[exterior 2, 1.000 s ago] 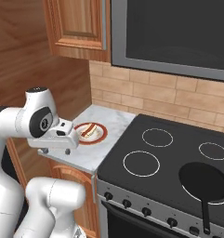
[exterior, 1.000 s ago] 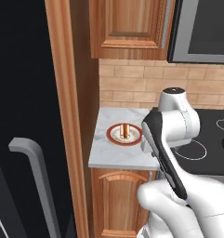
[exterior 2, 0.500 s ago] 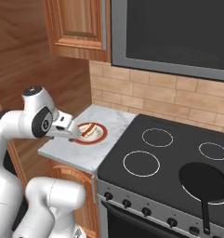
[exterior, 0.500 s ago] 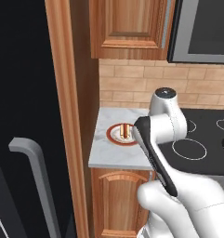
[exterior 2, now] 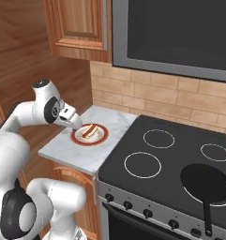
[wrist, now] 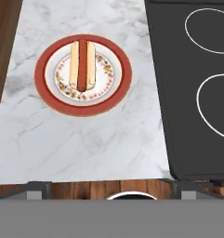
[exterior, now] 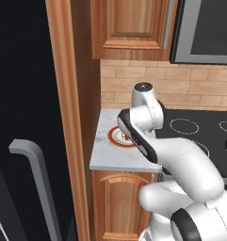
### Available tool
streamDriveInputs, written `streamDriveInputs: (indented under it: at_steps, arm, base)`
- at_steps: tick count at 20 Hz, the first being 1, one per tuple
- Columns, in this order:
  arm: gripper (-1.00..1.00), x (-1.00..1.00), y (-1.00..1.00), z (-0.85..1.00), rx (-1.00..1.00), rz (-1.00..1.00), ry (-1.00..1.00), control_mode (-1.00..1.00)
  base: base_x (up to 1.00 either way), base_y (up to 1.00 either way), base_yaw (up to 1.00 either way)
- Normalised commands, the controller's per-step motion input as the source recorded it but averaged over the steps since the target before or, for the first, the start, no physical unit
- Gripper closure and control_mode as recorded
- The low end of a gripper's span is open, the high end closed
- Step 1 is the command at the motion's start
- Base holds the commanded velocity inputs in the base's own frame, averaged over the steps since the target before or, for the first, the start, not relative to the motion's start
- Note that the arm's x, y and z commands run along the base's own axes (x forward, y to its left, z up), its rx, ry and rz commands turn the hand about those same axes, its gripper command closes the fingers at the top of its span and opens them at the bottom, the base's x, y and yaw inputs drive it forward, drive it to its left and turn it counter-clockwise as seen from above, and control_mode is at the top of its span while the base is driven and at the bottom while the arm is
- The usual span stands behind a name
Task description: Place the cold items (carrot and mushroom) from the fridge in one tupperware on the dining counter. Place the warm items (kebab skewer and hot dog) in the stove area in another tupperware.
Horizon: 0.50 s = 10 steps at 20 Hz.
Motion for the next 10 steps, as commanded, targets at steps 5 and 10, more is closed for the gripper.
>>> streamDriveInputs:
  at_steps: [5, 10]
  arm:
    - [-1.00, 0.56, -0.31, -0.03, 0.08, 0.00, 0.03, -1.00]
    - [-1.00, 0.26, -0.05, -0.43, 0.05, 0.00, 0.00, -1.00]
  base:
    - [0.00, 0.00, 0.00]
    - [0.00, 0.00, 0.00]
